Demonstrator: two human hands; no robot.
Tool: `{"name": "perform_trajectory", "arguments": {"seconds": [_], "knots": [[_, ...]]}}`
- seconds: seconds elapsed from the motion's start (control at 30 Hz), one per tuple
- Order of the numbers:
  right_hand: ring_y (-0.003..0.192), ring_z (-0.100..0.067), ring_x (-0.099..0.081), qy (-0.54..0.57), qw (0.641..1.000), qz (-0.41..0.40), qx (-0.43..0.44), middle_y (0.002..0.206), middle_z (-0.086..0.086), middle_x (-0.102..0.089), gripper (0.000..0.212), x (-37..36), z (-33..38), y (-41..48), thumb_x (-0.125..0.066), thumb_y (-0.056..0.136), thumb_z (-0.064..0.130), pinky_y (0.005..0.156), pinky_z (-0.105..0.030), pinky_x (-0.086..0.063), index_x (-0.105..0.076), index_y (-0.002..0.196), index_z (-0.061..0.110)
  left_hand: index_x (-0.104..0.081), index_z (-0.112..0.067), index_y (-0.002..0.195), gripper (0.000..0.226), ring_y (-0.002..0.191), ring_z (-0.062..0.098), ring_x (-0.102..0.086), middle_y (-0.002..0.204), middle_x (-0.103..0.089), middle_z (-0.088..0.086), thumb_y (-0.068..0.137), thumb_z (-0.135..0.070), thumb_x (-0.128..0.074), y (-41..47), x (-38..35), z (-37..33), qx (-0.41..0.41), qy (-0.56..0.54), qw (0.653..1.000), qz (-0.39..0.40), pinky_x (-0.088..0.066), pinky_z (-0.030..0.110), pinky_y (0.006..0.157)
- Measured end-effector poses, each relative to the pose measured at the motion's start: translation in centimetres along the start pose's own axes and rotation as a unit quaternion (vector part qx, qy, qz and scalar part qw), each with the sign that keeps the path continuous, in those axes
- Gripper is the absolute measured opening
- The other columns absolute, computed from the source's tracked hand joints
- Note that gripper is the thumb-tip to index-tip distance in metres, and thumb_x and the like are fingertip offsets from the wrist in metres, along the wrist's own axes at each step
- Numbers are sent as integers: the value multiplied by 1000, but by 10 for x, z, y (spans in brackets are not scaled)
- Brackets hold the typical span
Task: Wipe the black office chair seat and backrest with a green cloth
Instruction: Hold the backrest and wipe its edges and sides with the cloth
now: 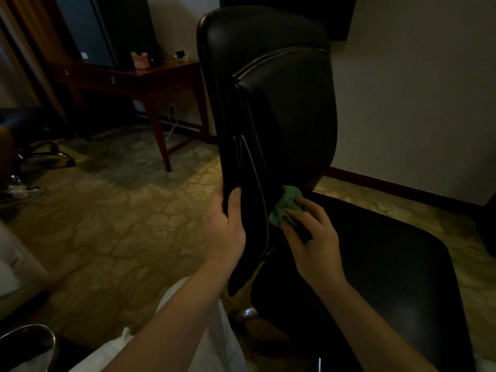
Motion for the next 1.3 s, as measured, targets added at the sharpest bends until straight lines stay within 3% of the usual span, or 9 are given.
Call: {"name": "perform_trajectory", "arguments": {"seconds": [0.1,0.33,0.43,0.63,0.77,0.87,1.07,1.3], "knots": [[124,3,-47,5,1000,-16,25,134,6,-50,25,-1,12,15,-68,90,14,99,-8,-40,-70,114,13,-50,-29,142,47,119,7,-60,128,-64,-10,99,-48,-44,1,2,1,8,-3,1000,6,-50,42,102],[128,0,-46,-4,1000,-5,9,137,2,-49,21,-11,-3,-3,-68,89,12,100,-8,-39,-71,110,10,-51,-50,128,31,114,8,-63,124,-66,-13,98,-48,-51,-3,4,7,43,-27,999,19,-52,45,100],[125,11,-43,0,1000,-7,-15,134,6,-47,20,-15,-12,-15,-68,89,13,97,-4,-38,-71,109,11,-54,-45,126,26,108,3,-66,117,-69,-16,100,-40,-51,-11,5,16,67,-29,996,41,-54,40,97],[122,16,-41,42,998,10,-51,131,10,-45,19,-16,-18,-25,-66,90,13,95,-2,-38,-70,109,14,-56,-31,135,37,108,4,-66,118,-70,-15,100,-41,-51,-17,4,27,82,-20,996,36,-54,38,96],[121,13,-44,56,995,40,-69,128,19,-45,18,-10,-20,-24,-67,90,14,97,-8,-42,-70,107,18,-56,-30,138,40,110,5,-66,119,-69,-16,99,-41,-53,-16,8,33,92,-5,994,55,-54,34,95],[122,3,-49,61,996,22,-63,129,11,-49,19,-1,-9,-10,-68,89,12,101,-16,-45,-69,106,18,-57,-31,136,38,109,6,-67,117,-70,-15,99,-39,-54,-21,11,40,105,-1,993,60,-55,33,95],[123,1,-49,57,998,5,-9,132,4,-51,19,-1,17,13,-68,90,14,99,-11,-42,-71,109,15,-55,-27,139,44,109,6,-67,119,-70,-13,98,-43,-53,-26,11,46,93,7,994,57,-55,40,94],[124,4,-47,48,996,13,-77,134,8,-49,19,-15,-13,-23,-68,90,16,98,-9,-42,-71,109,17,-55,-28,139,42,104,4,-68,116,-71,-13,99,-39,-54,-26,11,47,92,7,995,44,-57,36,91]]}}
Point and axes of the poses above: each hand's wrist, its own y-axis towards the middle knuckle, its own x-axis out of the back of the hand, z = x × y, the point moved 2 cm from there along y, towards the middle knuckle
